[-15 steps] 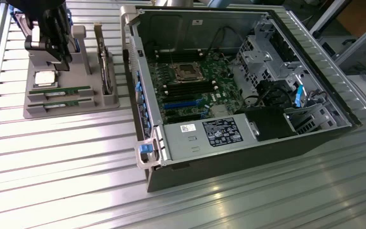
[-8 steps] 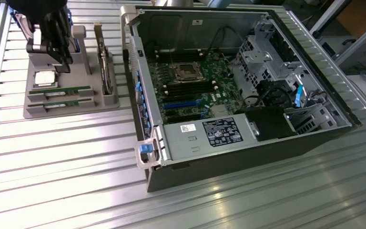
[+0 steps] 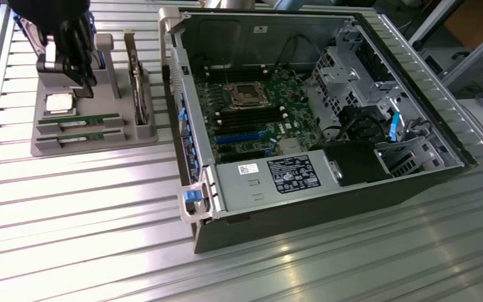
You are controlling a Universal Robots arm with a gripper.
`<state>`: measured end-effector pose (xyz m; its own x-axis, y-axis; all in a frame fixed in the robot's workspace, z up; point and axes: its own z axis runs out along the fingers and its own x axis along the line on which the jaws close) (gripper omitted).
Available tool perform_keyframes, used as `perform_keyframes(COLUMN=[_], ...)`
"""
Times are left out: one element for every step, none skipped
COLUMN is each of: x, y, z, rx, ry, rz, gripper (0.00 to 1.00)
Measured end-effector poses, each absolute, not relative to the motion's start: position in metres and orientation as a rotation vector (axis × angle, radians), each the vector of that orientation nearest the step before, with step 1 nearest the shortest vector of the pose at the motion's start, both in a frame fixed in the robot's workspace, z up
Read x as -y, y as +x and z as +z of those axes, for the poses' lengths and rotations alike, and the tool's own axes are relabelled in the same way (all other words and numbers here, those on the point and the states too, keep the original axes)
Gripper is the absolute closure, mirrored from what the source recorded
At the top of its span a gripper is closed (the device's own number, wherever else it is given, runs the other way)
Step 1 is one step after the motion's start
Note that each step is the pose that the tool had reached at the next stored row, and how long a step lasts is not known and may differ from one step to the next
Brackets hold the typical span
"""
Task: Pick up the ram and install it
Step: 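Pick up the ram and move it above insertion slot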
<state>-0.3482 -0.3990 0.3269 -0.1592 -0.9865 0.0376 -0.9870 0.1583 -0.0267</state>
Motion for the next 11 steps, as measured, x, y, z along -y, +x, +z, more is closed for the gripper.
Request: perform_keyframes(x=[0.3989,0.3989,0.3990,0.3990,0.3989,0.3989,0.3989,0.3989,0.3990,0.3989,0.3989], y=[-0.3482,-0.3482,-0.3482,-0.3482,-0.3482,-0.3482,-0.3482,-0.3482,-0.3482,-0.3482,-0.3482], z=[0.3265,0.3260,0.3251,0.3243,0.3237,0.3231,0.3226,0.3221,0.3215,0.3205,0.3197], rx=[2.382,2.382,2.382,2.382,2.382,2.382,2.382,2.382,2.382,2.382,2.382], ry=[2.030,2.029,2.030,2.030,2.030,2.030,2.030,2.030,2.030,2.030,2.030], rz=[0.070,0.070,0.070,0.070,0.070,0.070,0.070,0.070,0.070,0.070,0.070], gripper=[0.70,0.70,0.70,0.70,0.70,0.70,0.70,0.70,0.70,0.70,0.70])
